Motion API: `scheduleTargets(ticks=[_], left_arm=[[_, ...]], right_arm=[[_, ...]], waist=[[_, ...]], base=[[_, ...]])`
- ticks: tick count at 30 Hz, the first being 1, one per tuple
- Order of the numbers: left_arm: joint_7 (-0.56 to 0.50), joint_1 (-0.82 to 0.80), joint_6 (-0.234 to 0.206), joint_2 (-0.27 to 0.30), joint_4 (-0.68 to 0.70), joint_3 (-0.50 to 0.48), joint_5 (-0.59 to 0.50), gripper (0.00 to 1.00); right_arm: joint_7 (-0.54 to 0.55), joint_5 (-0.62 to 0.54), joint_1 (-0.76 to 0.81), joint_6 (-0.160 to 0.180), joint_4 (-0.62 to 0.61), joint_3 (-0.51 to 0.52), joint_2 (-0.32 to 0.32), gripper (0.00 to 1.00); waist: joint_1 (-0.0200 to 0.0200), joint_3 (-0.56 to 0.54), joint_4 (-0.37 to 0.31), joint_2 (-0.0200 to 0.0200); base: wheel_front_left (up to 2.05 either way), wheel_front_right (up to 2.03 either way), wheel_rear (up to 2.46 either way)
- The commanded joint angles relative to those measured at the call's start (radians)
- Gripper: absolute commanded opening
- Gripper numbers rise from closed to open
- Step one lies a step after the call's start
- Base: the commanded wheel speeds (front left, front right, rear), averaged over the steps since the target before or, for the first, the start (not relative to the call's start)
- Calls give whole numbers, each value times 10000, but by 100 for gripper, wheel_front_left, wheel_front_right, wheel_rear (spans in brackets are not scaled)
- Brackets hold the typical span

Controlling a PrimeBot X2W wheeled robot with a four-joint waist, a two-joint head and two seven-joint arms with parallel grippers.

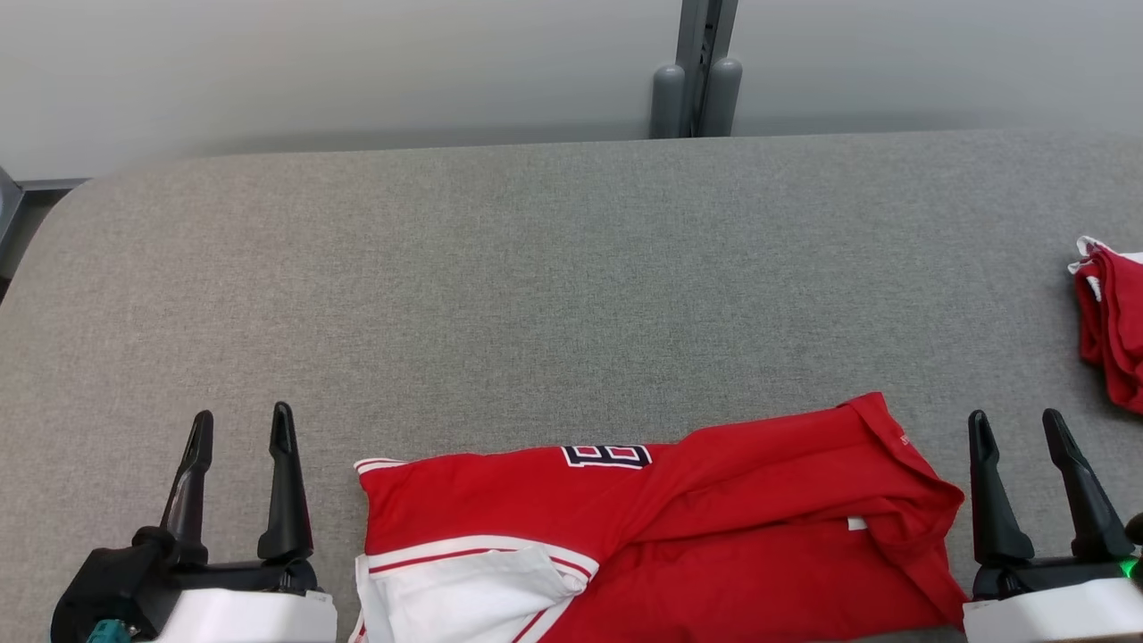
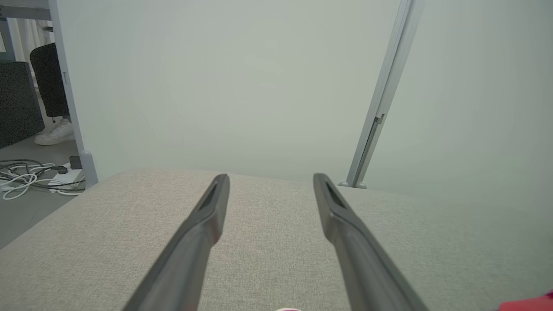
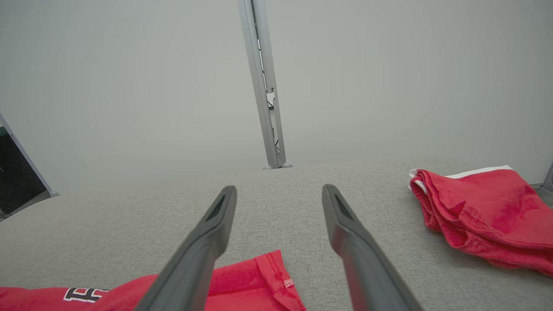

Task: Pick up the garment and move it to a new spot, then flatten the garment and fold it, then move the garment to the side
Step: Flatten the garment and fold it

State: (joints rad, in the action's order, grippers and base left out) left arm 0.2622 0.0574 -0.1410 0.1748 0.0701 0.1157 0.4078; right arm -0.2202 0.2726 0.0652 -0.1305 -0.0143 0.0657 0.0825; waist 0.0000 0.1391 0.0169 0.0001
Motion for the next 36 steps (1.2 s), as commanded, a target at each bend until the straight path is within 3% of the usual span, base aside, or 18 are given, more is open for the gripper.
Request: scheduleTargets(ticks=[1, 19, 27, 36], left_arm=[[24, 87, 63, -7, -56, -101, -164, 100], [23, 332, 776, -563, -630, -700, -1003, 100], [23, -98, 1030, -696, -715, -580, -1174, 100], [24, -453, 1237, -884, -902, -551, -1262, 100]], right_arm=[[-45, -80, 20, -4, 47, 11, 19, 100], [56, -21, -83, -4, 667, 86, -7, 100], [283, 327, -887, -4, 2505, 598, 453, 100], [989, 1161, -1435, -4, 4829, -643, 440, 100]], waist=[[0, -133, -13, -1], [0, -248, 142, -1], [0, 157, 323, -1], [0, 523, 546, -1]], base=[[0, 0, 0], [0, 0, 0], [0, 0, 0], [0, 0, 0]])
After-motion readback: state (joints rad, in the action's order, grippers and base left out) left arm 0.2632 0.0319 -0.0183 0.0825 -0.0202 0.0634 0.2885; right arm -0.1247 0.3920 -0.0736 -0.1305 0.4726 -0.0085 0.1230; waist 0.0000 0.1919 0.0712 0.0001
